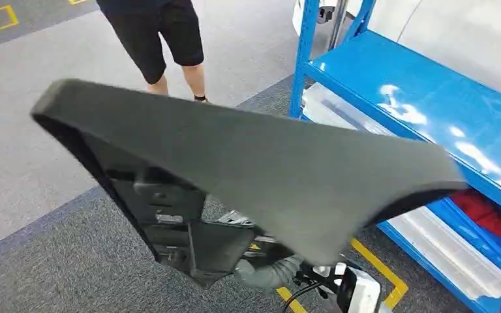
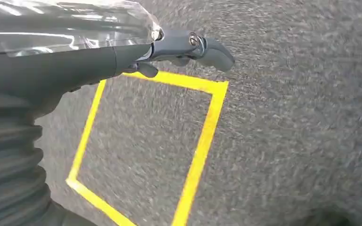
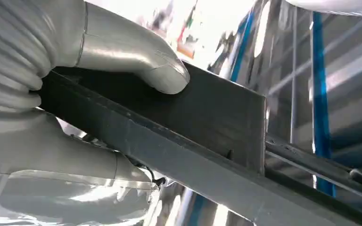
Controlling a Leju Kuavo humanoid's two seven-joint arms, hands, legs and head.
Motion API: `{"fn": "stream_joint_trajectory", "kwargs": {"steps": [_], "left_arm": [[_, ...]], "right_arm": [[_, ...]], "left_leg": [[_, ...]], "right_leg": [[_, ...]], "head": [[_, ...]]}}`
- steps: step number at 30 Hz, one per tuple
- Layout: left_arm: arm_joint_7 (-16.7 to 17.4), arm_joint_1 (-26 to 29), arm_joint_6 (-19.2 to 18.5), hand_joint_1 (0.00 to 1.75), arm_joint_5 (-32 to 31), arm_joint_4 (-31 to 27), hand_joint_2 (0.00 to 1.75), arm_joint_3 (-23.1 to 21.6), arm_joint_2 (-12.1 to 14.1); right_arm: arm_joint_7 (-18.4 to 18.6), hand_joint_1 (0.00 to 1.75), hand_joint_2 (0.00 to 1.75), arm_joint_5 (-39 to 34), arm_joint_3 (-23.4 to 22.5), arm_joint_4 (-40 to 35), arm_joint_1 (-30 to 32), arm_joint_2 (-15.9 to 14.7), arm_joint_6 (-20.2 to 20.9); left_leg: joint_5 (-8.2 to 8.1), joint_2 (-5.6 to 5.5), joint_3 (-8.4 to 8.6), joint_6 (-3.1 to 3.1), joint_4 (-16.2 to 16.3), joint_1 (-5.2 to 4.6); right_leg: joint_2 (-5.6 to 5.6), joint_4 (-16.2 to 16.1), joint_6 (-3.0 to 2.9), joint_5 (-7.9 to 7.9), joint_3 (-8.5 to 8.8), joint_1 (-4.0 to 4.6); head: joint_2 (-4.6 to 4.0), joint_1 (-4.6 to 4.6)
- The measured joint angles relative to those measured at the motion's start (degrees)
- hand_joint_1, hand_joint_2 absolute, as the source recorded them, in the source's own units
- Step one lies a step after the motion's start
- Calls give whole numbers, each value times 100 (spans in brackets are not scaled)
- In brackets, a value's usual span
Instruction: Take the parts from the cabinet and place them on the table.
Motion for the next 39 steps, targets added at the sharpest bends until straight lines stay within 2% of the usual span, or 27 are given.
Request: {"fn": "stream_joint_trajectory", "kwargs": {"steps": [1,2,4,5,6,7,10,11,12,13,15,16,17,18,20,21,22,26,28,29,31,32,33,35,36,37,39], "left_arm": [[-11,9,7,0,-2,0,175,-4,-9],[-39,32,4,0,-7,0,175,-9,-11],[-50,45,2,0,-7,0,175,-22,-11],[-50,46,2,0,-7,0,175,-33,2],[-48,33,2,0,-7,0,175,-42,9],[-48,22,2,0,-7,0,175,-50,15],[-39,48,-26,0,-7,2,175,-72,33],[-31,34,-33,0,-9,0,175,-90,33],[-4,23,-39,0,-22,0,175,-103,20],[22,-14,-42,0,-22,0,175,-107,20],[48,-79,-37,0,-22,0,175,-131,11],[59,-86,-35,0,-22,0,175,-149,7],[66,-85,-37,0,-22,0,175,-155,4],[81,-84,-37,0,-22,0,175,-159,-2],[118,-82,-42,0,-26,0,175,-175,-15],[116,-81,-39,0,-26,0,175,-177,-24],[109,-93,-35,0,-24,0,175,-175,-26],[64,29,-37,0,-37,0,175,-173,-24],[48,28,-35,0,-42,0,175,-173,-35],[48,9,-35,0,-42,0,175,-173,-37],[39,19,-37,0,-42,0,175,-162,-39],[28,29,-39,0,-42,0,175,-153,-48],[22,43,-42,0,-46,0,175,-151,-52],[18,61,-44,0,-44,0,175,-129,-52],[13,62,-46,0,-44,0,175,-116,-52],[9,47,-46,0,-44,0,175,-103,-52],[2,50,-44,0,-44,0,175,-87,-61]], "right_arm": [[68,168,175,2,61,81,-30,83,50],[136,168,175,-9,133,146,-61,166,79],[188,168,175,-48,205,227,-135,262,89],[205,168,175,-64,231,255,-180,299,96],[208,168,175,-79,245,273,-215,321,103],[210,168,175,-90,255,292,-242,336,111],[214,168,175,-105,312,356,-285,360,135],[214,168,175,-107,317,373,-301,376,135],[218,168,175,-107,326,409,-324,382,135],[203,168,175,-120,332,424,-336,380,140],[205,168,175,-120,334,492,-334,360,153],[207,168,175,-118,341,533,-334,352,157],[207,168,175,-118,345,579,-336,345,157],[205,168,175,-118,347,616,-345,345,157],[205,168,175,-118,371,673,-379,347,157],[205,168,175,-118,393,701,-405,349,172],[201,168,175,-120,417,734,-434,354,201],[173,168,175,-146,502,848,-571,428,266],[151,168,175,-171,529,878,-626,478,273],[135,168,175,-201,542,891,-639,487,293],[137,168,175,-210,566,924,-639,489,332],[138,168,175,-210,581,942,-639,489,334],[135,168,175,-210,588,953,-641,489,334],[135,168,175,-210,610,964,-644,494,336],[135,168,175,-210,618,964,-651,507,336],[135,168,175,-210,621,964,-660,515,336],[135,168,175,-214,649,972,-683,526,339]], "left_leg": [[-60,15,-138,-13,284,11],[18,25,-124,-15,254,15],[453,75,305,13,-550,9],[696,195,639,49,-1142,-10],[729,468,843,122,-1565,-60],[752,433,853,188,-1555,-92],[769,242,794,256,-1563,-115],[814,171,857,311,-1643,-57],[835,109,868,322,-1677,-54],[847,72,863,359,-1675,-45],[851,-81,851,377,-1673,-49],[852,-168,848,377,-1665,-52],[849,-256,847,375,-1648,-53],[841,-336,849,367,-1629,-49],[815,-511,851,331,-1579,-39],[796,-581,828,305,-1545,-31],[781,-629,770,272,-1489,-58],[807,-868,695,112,-1537,8],[584,-271,559,83,-1181,-23],[363,-106,356,56,-767,-10],[-17,10,-112,22,160,15],[-29,23,-211,15,344,21],[87,34,-151,14,230,23],[567,114,367,44,-720,19],[782,314,692,78,-1282,1],[708,531,786,149,-1499,-73],[750,400,770,242,-1509,-100]], "right_leg": [[-86,1,-9,-8,-1,10],[-160,1,-9,-17,4,20],[-308,2,6,-46,36,34],[-387,2,13,-68,67,39],[-457,2,37,-88,92,59],[-511,1,68,-101,91,82],[-657,-19,139,-103,118,70],[-657,-5,181,-143,113,83],[-276,120,218,-219,88,37],[-5,459,222,-420,-74,15],[140,1398,241,-831,-556,9],[150,1776,249,-922,-764,10],[153,1856,250,-846,-843,9],[157,1646,248,-649,-767,5],[266,655,238,-79,-329,-30],[550,208,240,67,-140,-64],[754,120,260,-17,-109,-84],[479,68,120,20,-100,-54],[296,9,39,25,-40,-49],[201,8,23,14,-31,-28],[6,12,6,-12,-26,7],[-82,13,8,-23,-24,17],[-164,14,11,-36,-14,23],[-316,14,27,-73,32,35],[-379,14,47,-97,69,40],[-434,16,76,-117,83,69],[-528,19,130,-130,85,78]], "head": [[0,0],[0,0],[0,0],[0,0],[0,0],[0,0],[0,0],[0,0],[0,2],[0,0],[0,0],[0,0],[0,0],[0,0],[0,0],[0,2],[0,0],[0,0],[0,-4],[0,0],[0,-2],[0,-2],[0,0],[0,-2],[0,0],[0,0],[0,0]]}}
